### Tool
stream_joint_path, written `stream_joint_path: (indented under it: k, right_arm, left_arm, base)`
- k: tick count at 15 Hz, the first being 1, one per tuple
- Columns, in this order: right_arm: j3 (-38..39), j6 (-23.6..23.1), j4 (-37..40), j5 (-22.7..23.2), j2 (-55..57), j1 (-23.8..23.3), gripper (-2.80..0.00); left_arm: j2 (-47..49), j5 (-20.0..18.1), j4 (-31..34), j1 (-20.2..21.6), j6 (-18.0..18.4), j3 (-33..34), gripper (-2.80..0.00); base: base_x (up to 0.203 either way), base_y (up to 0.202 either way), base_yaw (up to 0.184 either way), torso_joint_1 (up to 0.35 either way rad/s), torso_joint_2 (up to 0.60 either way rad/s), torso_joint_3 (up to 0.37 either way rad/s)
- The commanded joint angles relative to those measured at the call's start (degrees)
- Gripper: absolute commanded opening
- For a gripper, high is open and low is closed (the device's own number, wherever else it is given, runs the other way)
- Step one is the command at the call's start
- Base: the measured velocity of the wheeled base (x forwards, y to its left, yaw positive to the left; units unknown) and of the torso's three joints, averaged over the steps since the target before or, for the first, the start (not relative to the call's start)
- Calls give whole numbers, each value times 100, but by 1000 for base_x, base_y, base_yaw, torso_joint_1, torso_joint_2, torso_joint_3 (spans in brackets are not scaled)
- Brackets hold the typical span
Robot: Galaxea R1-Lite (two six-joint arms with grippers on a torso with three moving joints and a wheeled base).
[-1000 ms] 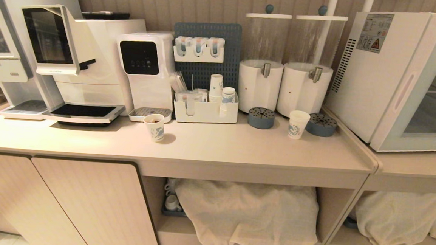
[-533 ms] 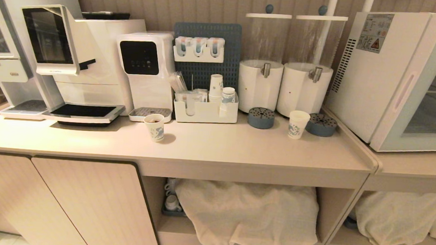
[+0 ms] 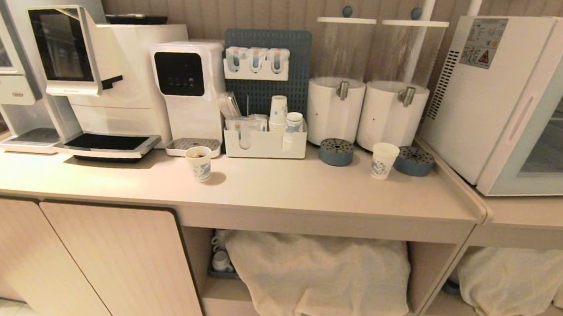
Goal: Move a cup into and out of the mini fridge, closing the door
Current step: Open the freezer door
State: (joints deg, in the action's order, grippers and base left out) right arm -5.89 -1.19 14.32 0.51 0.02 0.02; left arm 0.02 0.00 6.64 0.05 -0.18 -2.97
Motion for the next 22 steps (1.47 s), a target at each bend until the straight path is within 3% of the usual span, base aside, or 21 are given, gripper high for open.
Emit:
stream_joint_path:
  k: [1,22]
  right_arm:
    - [0,-4,9,2,6,6,-280]
    - [0,-4,9,2,6,6,-280]
  left_arm:
    - [-11,0,4,4,1,-1,-280]
    - [-11,0,4,4,1,-1,-280]
  base:
    - [1,-131,-1,7,2,-2]
    - [0,-195,1,1,1,3]
